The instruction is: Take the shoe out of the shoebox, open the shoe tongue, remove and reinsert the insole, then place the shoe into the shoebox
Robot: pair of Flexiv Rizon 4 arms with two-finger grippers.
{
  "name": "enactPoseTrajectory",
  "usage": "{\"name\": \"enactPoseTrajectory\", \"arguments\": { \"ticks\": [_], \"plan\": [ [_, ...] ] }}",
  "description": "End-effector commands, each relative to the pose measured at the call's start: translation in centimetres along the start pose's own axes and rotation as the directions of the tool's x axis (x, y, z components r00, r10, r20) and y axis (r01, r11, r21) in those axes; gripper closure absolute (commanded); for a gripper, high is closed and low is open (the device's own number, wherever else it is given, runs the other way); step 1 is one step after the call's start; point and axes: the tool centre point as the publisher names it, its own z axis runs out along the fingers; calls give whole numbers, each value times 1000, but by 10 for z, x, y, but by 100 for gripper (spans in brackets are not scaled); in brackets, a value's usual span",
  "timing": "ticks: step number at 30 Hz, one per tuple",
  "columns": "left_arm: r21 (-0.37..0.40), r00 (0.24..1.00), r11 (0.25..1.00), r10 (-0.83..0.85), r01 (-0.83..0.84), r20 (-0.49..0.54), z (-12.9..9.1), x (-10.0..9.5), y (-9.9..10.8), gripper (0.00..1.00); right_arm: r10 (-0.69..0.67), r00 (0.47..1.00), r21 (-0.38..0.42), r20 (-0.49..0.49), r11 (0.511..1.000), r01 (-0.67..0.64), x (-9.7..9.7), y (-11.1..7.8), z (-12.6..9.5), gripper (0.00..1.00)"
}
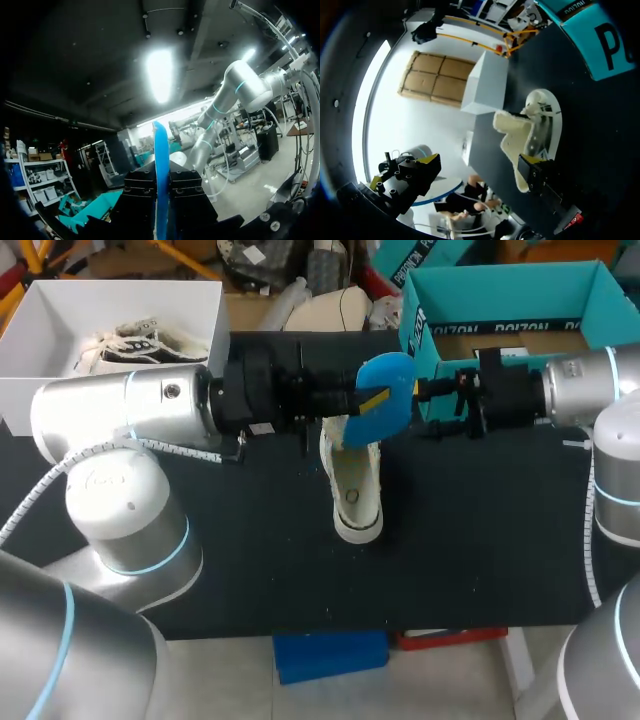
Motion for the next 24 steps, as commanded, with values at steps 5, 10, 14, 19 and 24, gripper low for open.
{"name": "enactPoseTrajectory", "arguments": {
  "ticks": [5, 10, 14, 19, 24],
  "plan": [
    [-3, 1000, 1000, 1, -1, 3, 2, 0, 0, 100, 0, 1000, -2, 0, 1000, 0, 0, 0, 1, 0],
    [-3, 1000, 1000, 1, -1, 3, 2, 0, 0, 100, 0, 1000, -2, 0, 1000, 0, 0, 0, 1, 0],
    [59, 983, 984, 172, -169, -62, 4, 42, -20, 100, 0, 1000, -2, 0, 1000, 0, 0, 0, 1, 0],
    [13, 926, 934, 356, -357, -126, -5, 74, -3, 100, 0, 1000, -2, 0, 1000, 0, 0, 0, 1, 0],
    [68, 889, 900, 436, -431, -137, -16, 90, 21, 100, 0, 1000, -2, 0, 1000, 0, 0, 0, 1, 0]
  ]
}}
